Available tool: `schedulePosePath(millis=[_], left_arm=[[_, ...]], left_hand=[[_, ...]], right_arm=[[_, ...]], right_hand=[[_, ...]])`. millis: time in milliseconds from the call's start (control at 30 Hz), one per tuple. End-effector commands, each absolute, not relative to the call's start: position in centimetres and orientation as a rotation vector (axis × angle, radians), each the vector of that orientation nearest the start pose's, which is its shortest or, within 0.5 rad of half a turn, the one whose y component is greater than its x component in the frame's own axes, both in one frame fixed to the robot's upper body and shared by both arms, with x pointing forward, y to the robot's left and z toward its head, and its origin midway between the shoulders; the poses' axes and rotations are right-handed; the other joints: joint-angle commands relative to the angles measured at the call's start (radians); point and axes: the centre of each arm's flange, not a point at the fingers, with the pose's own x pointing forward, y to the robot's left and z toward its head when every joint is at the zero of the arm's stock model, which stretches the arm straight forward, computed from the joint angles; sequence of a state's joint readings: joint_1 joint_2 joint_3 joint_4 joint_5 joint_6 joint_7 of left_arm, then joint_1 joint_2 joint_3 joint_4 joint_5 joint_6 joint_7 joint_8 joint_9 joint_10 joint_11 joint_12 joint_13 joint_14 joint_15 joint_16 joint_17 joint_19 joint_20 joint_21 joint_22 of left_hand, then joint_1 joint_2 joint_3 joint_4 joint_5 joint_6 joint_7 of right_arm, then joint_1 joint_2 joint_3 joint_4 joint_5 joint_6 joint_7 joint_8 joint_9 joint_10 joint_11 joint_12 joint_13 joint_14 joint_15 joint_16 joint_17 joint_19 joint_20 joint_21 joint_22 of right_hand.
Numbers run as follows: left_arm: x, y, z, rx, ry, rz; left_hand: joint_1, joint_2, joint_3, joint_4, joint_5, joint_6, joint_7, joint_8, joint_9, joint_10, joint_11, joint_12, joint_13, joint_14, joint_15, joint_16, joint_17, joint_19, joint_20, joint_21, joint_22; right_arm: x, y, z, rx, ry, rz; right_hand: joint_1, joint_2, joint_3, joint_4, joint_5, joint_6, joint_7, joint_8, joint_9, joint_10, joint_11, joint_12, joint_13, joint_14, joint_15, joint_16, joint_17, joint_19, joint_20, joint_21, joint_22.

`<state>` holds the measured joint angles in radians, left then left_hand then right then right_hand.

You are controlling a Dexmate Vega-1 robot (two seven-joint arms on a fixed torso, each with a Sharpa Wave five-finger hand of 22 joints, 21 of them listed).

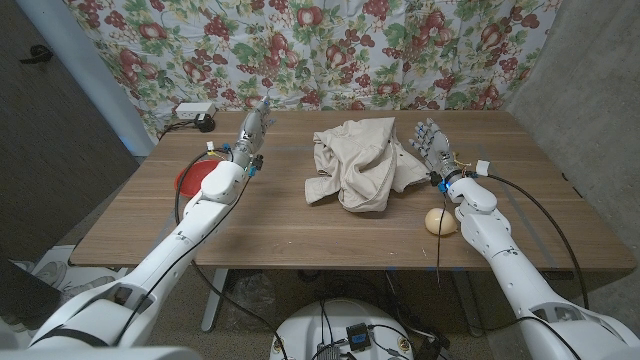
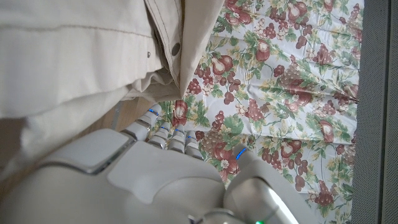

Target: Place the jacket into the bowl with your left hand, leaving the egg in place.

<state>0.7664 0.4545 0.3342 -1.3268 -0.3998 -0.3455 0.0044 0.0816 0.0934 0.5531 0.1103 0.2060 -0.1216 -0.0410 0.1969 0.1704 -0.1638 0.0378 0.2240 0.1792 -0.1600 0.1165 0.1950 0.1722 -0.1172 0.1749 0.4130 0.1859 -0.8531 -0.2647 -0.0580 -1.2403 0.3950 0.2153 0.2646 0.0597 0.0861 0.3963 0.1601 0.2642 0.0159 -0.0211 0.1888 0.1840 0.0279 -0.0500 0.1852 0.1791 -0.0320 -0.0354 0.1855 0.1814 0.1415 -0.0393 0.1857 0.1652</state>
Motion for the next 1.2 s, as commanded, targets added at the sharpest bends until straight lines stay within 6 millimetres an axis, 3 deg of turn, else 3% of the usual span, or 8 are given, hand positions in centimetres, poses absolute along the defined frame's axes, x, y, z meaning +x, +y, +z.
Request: schedulePosePath(millis=[33,1200], left_arm=[[63.3,25.4,6.6,0.201,-0.821,-0.203],[59.2,21.9,12.5,0.483,-0.932,-0.239]], left_hand=[[0.003,0.033,0.004,-0.007,-0.007,0.003,-0.004,0.002,0.005,0.0,0.003,0.001,0.005,-0.002,0.002,-0.001,0.002,0.005,0.001,-0.005,0.003],[0.025,0.034,0.018,-0.028,-0.017,0.011,-0.009,-0.006,0.005,0.006,0.004,-0.005,0.006,-0.003,-0.001,-0.008,0.003,0.008,-0.003,-0.013,0.004]], right_arm=[[66.0,-30.1,-2.3,0.051,-0.62,0.245],[63.7,-30.5,-2.5,0.05,-0.652,0.259]], right_hand=[[-0.003,0.077,0.011,0.002,0.006,0.003,-0.005,0.003,0.002,0.002,-0.008,0.003,0.004,-0.005,-0.038,0.005,0.003,0.01,-0.087,0.007,0.004],[-0.002,0.075,0.018,0.001,0.005,0.005,-0.008,0.004,0.002,0.002,-0.009,0.003,0.003,-0.005,-0.04,0.004,0.002,0.009,-0.089,0.006,0.004]])
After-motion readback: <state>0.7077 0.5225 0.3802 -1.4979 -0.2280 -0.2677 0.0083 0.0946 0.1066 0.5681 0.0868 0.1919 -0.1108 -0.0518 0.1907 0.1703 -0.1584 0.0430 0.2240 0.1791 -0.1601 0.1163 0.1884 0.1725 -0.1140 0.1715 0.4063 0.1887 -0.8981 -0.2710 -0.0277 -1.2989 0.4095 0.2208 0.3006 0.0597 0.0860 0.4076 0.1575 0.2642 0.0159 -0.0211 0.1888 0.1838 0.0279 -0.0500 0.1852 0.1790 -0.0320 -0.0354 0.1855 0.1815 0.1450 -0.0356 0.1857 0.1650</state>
